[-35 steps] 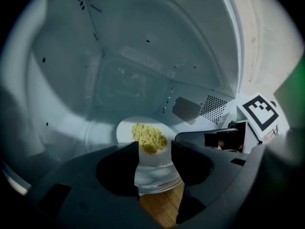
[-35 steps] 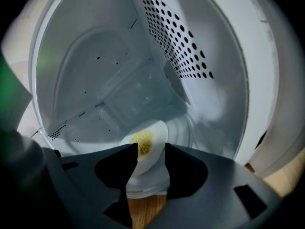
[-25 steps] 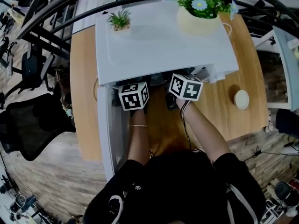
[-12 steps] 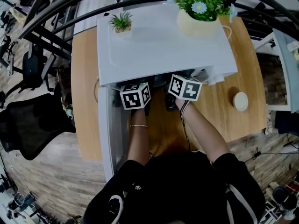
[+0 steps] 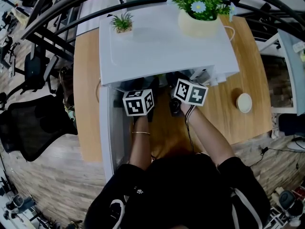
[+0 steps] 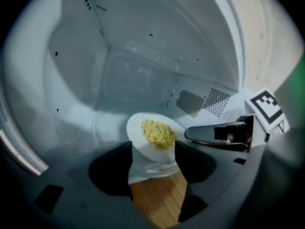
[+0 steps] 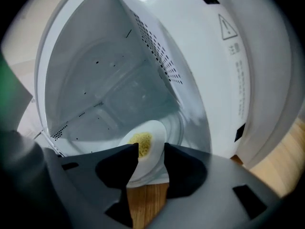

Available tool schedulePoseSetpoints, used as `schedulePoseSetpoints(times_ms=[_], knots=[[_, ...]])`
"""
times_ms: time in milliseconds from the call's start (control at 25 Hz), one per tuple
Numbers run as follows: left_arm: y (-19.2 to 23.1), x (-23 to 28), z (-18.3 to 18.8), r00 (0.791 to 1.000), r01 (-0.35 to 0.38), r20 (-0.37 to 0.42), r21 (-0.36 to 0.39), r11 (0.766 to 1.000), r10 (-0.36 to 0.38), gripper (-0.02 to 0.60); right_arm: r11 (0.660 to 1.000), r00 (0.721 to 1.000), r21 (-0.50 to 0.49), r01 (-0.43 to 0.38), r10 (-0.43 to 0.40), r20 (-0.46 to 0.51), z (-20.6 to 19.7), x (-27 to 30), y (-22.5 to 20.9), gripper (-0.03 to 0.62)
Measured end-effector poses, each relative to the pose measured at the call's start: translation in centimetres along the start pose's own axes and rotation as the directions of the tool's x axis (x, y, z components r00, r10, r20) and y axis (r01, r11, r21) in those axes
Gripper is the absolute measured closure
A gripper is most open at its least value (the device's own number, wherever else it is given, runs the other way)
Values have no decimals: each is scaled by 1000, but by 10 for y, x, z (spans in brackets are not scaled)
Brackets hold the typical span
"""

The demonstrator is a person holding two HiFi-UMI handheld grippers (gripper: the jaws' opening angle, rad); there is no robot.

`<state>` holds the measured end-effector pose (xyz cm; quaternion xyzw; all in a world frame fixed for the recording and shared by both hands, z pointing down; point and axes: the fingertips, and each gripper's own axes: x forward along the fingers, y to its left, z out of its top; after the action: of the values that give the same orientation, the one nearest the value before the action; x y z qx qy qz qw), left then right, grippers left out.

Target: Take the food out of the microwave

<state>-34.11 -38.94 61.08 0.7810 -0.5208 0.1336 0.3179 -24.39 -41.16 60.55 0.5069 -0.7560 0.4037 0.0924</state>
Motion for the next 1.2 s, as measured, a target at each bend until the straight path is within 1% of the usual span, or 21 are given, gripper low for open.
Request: schedulePoseSetpoints(times_ms=[400,600,720,840,880,960,1080,1200], knots=[[-14,-17,-16,1000,13,3,-18,1000,-13,324,1000,999,26,-17,18,-28,-14,-20,-4,425],[-16,-18,-19,1000,12,2,-8,1000,-12,324,999,999,35,-33,34,-34,-16,-21,-6,425],[-15,-22,-18,1000,24,10,-34,999,-23,324,997,999,66,-35,36,-8,-12,-25,-11,425],[-11,-29,-22,1000,16,13,-55,998,-15,324,993,999,114,-35,35,-2,-14,-28,-17,427],[-10,-30,-25,1000,18,14,-71,997,-17,324,990,999,132,-39,40,-8,-17,-28,-19,427],[-11,-31,-30,999,37,21,-131,991,-34,324,983,998,175,-53,57,-18,-22,-27,-20,430],[-13,-29,-36,997,74,45,-238,968,-65,331,966,995,243,-89,96,-18,-28,-23,-16,439],[-13,-26,-34,995,84,76,-298,951,-64,354,950,991,287,-119,130,-19,-31,-19,-8,454]])
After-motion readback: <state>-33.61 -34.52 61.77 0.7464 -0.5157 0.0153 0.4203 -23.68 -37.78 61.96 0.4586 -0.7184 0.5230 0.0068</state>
